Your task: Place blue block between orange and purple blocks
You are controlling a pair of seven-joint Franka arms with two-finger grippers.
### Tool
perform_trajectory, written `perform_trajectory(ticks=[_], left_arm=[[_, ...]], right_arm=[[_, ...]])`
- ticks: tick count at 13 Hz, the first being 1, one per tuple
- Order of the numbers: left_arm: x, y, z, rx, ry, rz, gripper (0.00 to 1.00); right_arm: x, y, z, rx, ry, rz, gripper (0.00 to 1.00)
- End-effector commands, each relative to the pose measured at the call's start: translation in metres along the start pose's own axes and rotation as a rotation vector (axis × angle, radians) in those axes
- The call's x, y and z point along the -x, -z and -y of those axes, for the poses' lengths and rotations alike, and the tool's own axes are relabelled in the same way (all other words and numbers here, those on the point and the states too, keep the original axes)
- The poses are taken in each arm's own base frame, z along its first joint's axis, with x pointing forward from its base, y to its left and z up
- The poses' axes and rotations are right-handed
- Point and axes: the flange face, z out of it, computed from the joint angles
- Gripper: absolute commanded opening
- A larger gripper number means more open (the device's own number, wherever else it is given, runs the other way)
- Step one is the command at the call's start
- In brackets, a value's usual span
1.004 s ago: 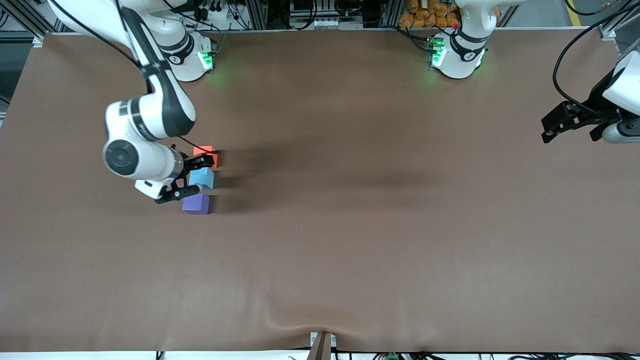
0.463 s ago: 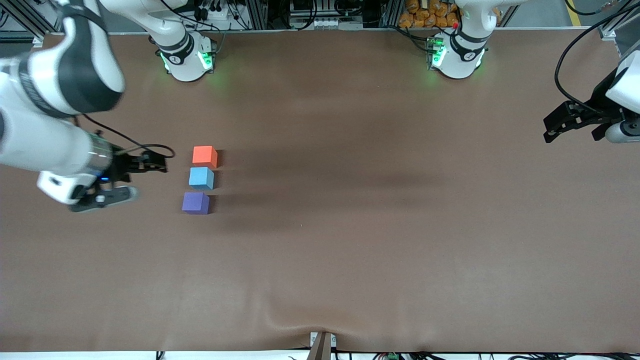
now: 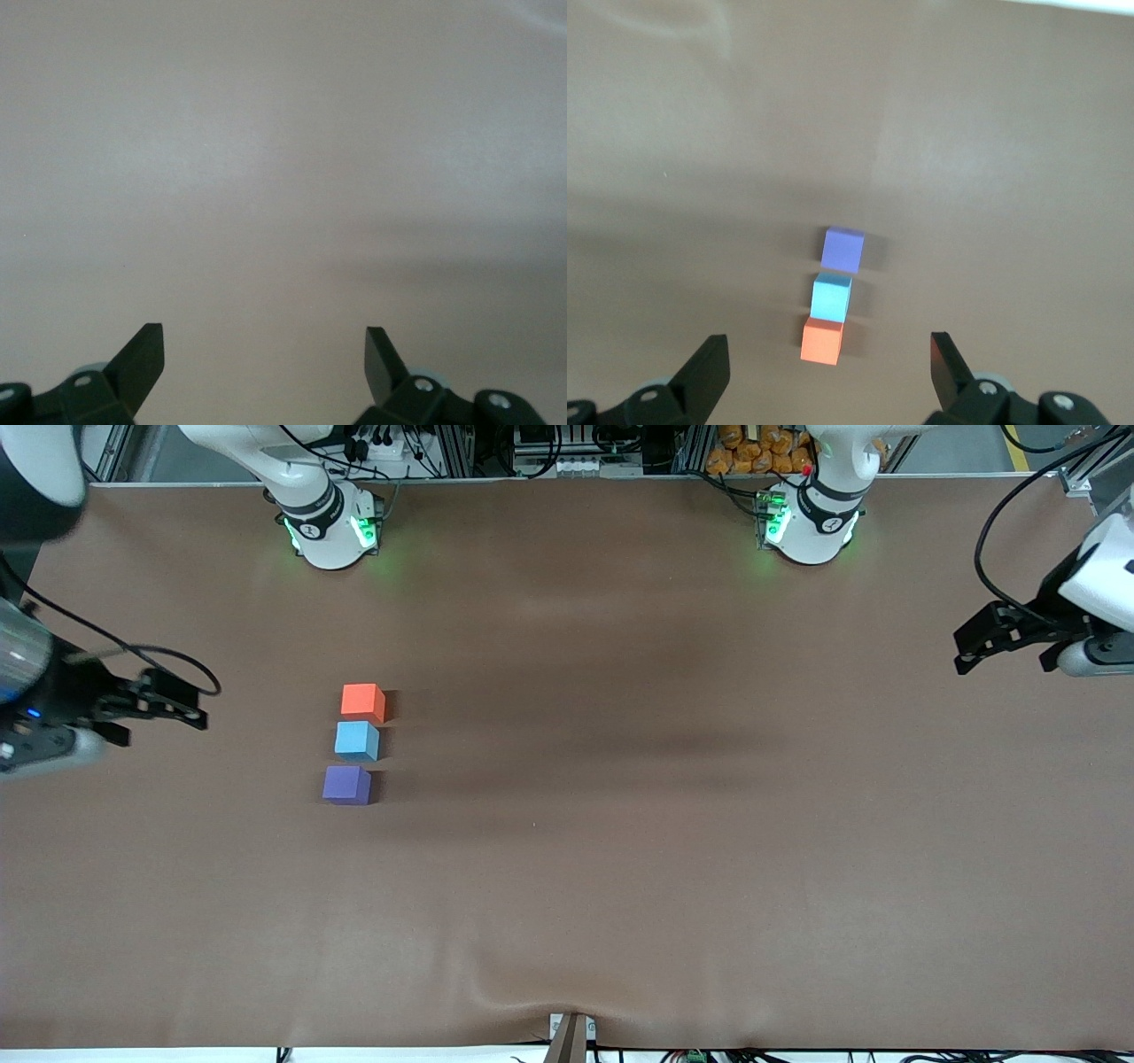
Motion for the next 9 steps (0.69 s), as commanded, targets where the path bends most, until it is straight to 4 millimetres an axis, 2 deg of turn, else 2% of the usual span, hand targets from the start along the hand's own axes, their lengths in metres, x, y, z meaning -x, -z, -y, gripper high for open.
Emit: perform_trajectory(ticks=[1,2,4,7,8,9], left_arm=[[0.015,-0.002,-0.011,0.014,-0.011,0.036,1.0],[0.018,-0.004,-0.015,0.012,-0.013,0.048,1.0],[0.026,0.001,-0.018,0.008,-0.019,0.056,1.0],[0.02,0.014,-0.007,0.012,-0.004,0.031,1.0],[0.02,0.015,-0.006,0.012,-0.001,0.03,1.0],[0.019,0.015,-0.004,0.011,0.003,0.03,1.0]], right_arm=[[0.028,0.039,-0.013,0.02,-0.028,0.025,1.0],[0.041,0.052,-0.008,0.023,-0.067,0.027,1.0],[0.062,0.057,0.001,0.036,-0.195,0.039,1.0],[0.1,0.047,-0.015,0.059,-0.233,0.008,1.0],[0.112,0.044,-0.011,0.06,-0.229,-0.003,1.0],[0.114,0.042,-0.011,0.061,-0.229,-0.003,1.0]])
